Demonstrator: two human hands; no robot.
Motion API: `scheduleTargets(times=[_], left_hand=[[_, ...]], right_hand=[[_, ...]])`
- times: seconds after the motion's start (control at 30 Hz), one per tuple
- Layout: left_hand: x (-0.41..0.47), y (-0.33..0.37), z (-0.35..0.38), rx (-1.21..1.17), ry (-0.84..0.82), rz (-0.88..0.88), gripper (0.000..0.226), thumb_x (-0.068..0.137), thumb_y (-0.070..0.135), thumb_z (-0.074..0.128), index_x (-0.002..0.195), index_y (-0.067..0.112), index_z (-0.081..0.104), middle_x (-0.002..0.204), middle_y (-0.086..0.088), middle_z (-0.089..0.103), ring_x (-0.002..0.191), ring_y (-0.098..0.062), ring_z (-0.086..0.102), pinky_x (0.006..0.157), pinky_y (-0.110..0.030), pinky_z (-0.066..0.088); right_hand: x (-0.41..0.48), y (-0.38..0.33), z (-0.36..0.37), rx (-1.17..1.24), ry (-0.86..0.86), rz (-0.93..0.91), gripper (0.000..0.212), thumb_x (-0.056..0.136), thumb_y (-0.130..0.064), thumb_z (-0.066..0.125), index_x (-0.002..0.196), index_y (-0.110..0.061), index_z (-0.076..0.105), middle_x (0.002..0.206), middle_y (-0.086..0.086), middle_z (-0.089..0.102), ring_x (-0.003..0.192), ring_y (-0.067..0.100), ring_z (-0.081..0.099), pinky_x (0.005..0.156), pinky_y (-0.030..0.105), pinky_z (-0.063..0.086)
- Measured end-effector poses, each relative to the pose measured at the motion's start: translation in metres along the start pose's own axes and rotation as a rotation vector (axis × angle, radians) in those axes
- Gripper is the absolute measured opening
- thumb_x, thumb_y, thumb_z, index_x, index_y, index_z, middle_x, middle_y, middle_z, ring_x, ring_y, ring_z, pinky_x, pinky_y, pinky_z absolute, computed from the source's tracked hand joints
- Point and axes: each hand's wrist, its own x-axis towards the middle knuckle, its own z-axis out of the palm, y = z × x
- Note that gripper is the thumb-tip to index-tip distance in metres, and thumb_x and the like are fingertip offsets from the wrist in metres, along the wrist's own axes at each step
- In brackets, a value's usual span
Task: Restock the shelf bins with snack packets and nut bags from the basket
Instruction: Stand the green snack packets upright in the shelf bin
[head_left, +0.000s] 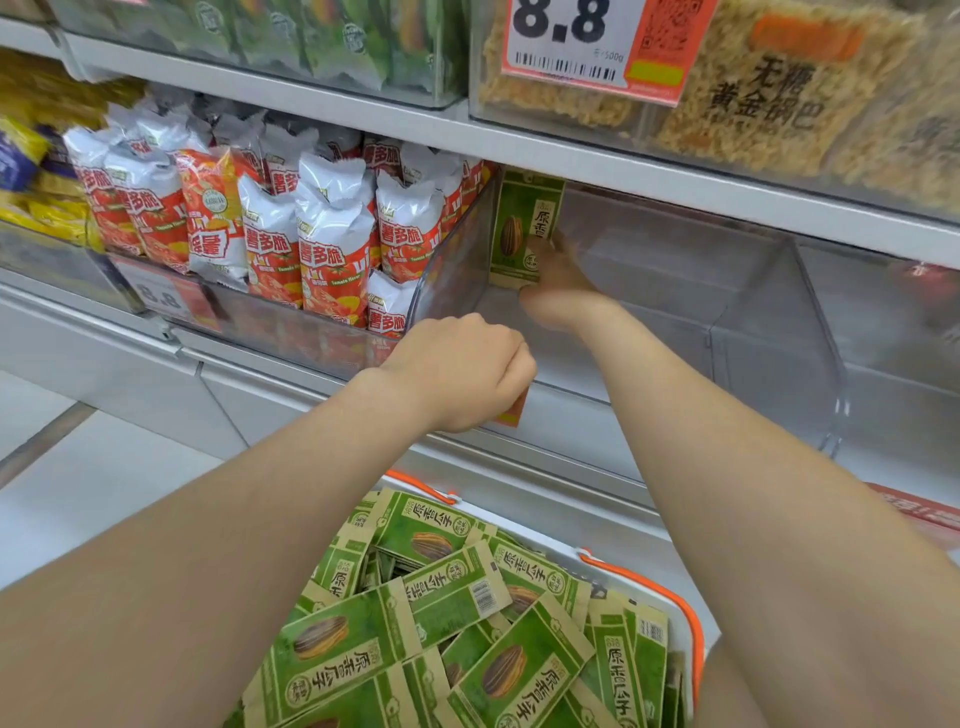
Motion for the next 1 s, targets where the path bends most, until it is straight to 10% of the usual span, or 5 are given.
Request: scheduleTargets(times=[0.33, 0.67, 0.8, 1.0], left_hand=[[-0.003, 0.002, -0.002, -0.024, 0.026, -0.059, 0.04, 0.103, 0.04, 0.034, 0.069, 0.022, 0.044, 0.066, -0.001, 0.039, 0.072, -0.036, 0.047, 0.061, -0.038, 0.031], [-0.042, 0.018, -0.026, 0.018, 0.33, -0.071, 0.022, 0.098, 0.035, 0.053, 0.095, 0.014, 0.054, 0.088, -0.01, 0.06, 0.087, -0.037, 0.056, 0.069, -0.043, 0.042], [-0.07, 0.021, -0.031, 0.006, -0.035, -0.3, 0.023, 0.093, 0.041, 0.057, 0.085, 0.019, 0.06, 0.085, -0.007, 0.059, 0.081, -0.035, 0.058, 0.071, -0.039, 0.05], [-0.098, 0.006, -0.006, 0.147, -0.804, -0.232, 0.044, 0.091, 0.058, 0.057, 0.114, 0.024, 0.073, 0.115, -0.004, 0.075, 0.105, -0.026, 0.071, 0.091, -0.039, 0.058]], right_hand=[[-0.025, -0.008, -0.012, -0.046, -0.119, 0.101, 0.086, 0.095, -0.016, 0.058, 0.166, -0.033, 0.012, 0.169, 0.01, 0.024, 0.151, 0.033, 0.035, 0.112, 0.039, 0.043], [-0.126, -0.037, -0.031, -0.057, 0.298, -0.264, 0.041, 0.086, -0.012, 0.045, 0.104, -0.02, 0.08, 0.107, -0.001, 0.078, 0.107, 0.019, 0.07, 0.097, 0.036, 0.056], [-0.173, -0.055, -0.038, -0.105, 0.306, -0.465, 0.032, 0.076, -0.014, 0.044, 0.074, -0.022, 0.076, 0.073, -0.007, 0.073, 0.07, 0.017, 0.066, 0.072, 0.037, 0.057], [-0.205, -0.056, -0.012, -0.406, -0.273, -0.49, 0.031, 0.073, -0.014, 0.05, 0.081, -0.025, 0.077, 0.08, -0.005, 0.075, 0.081, 0.022, 0.067, 0.075, 0.038, 0.059]])
